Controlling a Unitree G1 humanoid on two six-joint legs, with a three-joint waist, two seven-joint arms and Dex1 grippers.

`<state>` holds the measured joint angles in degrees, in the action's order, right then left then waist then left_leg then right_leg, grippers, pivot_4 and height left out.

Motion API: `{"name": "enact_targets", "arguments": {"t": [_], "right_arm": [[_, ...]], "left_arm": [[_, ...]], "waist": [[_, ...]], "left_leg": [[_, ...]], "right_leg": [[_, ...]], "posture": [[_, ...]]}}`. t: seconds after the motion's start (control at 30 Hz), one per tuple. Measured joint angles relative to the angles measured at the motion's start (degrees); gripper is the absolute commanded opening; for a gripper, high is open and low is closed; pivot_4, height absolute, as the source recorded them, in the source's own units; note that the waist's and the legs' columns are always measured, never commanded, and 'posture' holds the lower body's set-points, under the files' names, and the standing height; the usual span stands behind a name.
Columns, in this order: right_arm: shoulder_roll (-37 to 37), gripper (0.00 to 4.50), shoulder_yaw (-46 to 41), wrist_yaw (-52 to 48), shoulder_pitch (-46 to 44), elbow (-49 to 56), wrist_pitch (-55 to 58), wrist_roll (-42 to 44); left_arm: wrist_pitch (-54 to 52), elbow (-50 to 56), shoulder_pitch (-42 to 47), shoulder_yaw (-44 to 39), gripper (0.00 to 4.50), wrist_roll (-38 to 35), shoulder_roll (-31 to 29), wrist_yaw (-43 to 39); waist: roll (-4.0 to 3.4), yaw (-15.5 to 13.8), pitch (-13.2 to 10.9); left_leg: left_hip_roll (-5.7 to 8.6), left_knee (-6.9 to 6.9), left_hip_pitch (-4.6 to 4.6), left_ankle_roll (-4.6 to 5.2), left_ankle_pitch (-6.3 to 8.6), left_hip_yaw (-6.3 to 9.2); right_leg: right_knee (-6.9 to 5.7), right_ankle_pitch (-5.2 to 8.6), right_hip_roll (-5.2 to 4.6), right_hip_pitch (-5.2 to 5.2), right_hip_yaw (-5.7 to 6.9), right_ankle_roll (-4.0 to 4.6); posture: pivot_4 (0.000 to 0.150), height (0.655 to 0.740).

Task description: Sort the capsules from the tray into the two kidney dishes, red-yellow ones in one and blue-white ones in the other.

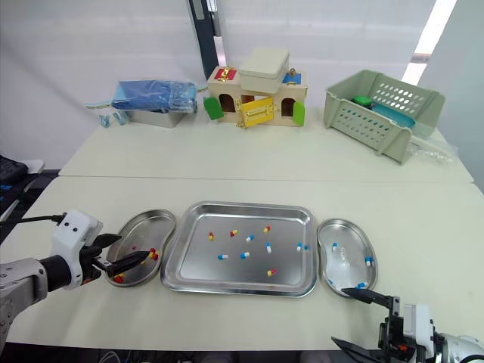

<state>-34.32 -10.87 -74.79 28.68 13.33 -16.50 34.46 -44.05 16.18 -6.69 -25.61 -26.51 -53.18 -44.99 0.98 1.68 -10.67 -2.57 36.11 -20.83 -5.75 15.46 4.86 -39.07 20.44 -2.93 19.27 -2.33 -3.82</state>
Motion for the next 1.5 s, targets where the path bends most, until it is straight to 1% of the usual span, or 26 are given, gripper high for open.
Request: {"name": "enact_targets", "arguments": {"t": [0.1,0.2,0.33,0.5,0.7,1.03,1.23,1.27,1.37,1.43,1.5], "right_arm": [[-0.4,4.5,-1.4,-0.1,0.8,0.0,0.0,0.4],[-1.0,4.5,-2.6,-0.8,2.4,-0.2,0.0,0.5],[-1.8,4.5,-4.1,-3.1,3.2,-2.8,-0.8,0.5],[-2.1,4.5,-5.4,-6.2,3.5,-7.3,-3.4,0.0],[-3.1,4.5,-6.2,-8.2,3.4,-10.5,-5.4,-0.5],[-3.1,4.5,-6.5,-8.8,3.8,-11.0,-5.7,-0.5],[-2.1,4.5,-6.5,-8.5,6.4,-8.4,-5.6,-0.2],[-1.8,4.5,-6.4,-8.5,6.8,-7.9,-5.6,-0.1],[-0.4,4.5,-5.7,-6.8,8.7,-4.1,-5.1,0.1],[0.6,4.5,-5.5,-5.4,9.7,-1.7,-4.7,0.1],[2.0,4.5,-4.0,-2.8,11.0,1.3,-3.7,-0.1]], "left_arm": [[3.6,-5.7,-0.3,-2.1,4.47,1.1,-3.2,-3.0],[8.5,-15.1,0.6,-4.9,4.47,3.5,-7.7,-5.3],[15.5,-27.0,4.1,-6.5,4.47,6.1,-11.5,-7.8],[21.6,-37.5,7.2,-6.2,4.47,8.5,-12.3,-9.5],[25.6,-42.6,9.0,-5.6,4.47,10.0,-12.3,-10.7],[28.3,-45.2,9.8,-4.7,4.47,10.9,-12.3,-11.0],[29.7,-43.9,9.9,-2.8,4.47,10.5,-11.0,-14.3],[29.6,-42.7,9.7,-2.8,4.47,10.1,-10.6,-15.0],[27.9,-33.6,7.6,-1.5,4.47,7.3,-9.3,-18.8],[25.3,-27.6,6.7,-0.6,4.47,5.2,-8.2,-20.2],[20.2,-19.5,6.4,1.8,4.47,1.9,-6.9,-20.9]], "waist": [[0.0,0.0,0.0],[0.01,0.1,0.0],[0.02,0.1,0.0],[0.03,0.2,0.0],[0.05,0.2,0.0],[0.05,0.2,0.0],[0.06,0.1,0.0],[0.08,0.1,0.0],[0.11,0.1,0.1],[0.12,0.1,0.1],[0.12,0.1,0.1]], "left_leg": [[0.0,-0.02,0.0,0.0,0.0,0.0],[0.0,-0.04,0.0,0.01,0.0,-0.03],[0.0,-0.04,0.01,0.01,0.0,-0.07],[-0.01,-0.07,0.01,0.01,0.0,-0.08],[-0.02,-0.07,0.01,0.01,0.0,-0.1],[-0.02,-0.07,0.01,0.01,0.0,-0.1],[-0.02,-0.07,0.0,0.0,0.0,-0.09],[-0.02,-0.07,0.0,0.0,0.0,-0.09],[-0.03,-0.06,0.0,0.0,0.0,-0.1],[-0.04,-0.06,0.0,0.0,0.0,-0.1],[-0.05,-0.05,-0.01,0.0,0.0,-0.09]], "right_leg": [[0.0,0.0,0.0,0.02,0.0,0.0],[0.0,0.0,0.01,0.03,0.0,0.0],[0.02,0.0,0.0,0.03,-0.01,0.0],[0.02,0.0,0.01,0.05,0.0,0.0],[0.0,0.0,0.01,0.05,-0.01,-0.01],[-0.01,0.0,0.01,0.05,-0.01,-0.01],[-0.01,0.0,0.01,0.04,0.0,-0.01],[-0.01,0.0,0.01,0.04,0.0,-0.01],[-0.02,0.0,0.0,0.02,-0.01,-0.01],[-0.02,0.0,0.01,0.02,-0.02,-0.01],[-0.02,0.0,0.01,0.02,-0.02,-0.01]], "posture": [[0.15,0.74],[0.15,0.74],[0.15,0.74],[0.15,0.74],[0.15,0.74],[0.15,0.74],[0.15,0.74],[0.15,0.74],[0.15,0.74],[0.15,0.74],[0.15,0.74]]}}
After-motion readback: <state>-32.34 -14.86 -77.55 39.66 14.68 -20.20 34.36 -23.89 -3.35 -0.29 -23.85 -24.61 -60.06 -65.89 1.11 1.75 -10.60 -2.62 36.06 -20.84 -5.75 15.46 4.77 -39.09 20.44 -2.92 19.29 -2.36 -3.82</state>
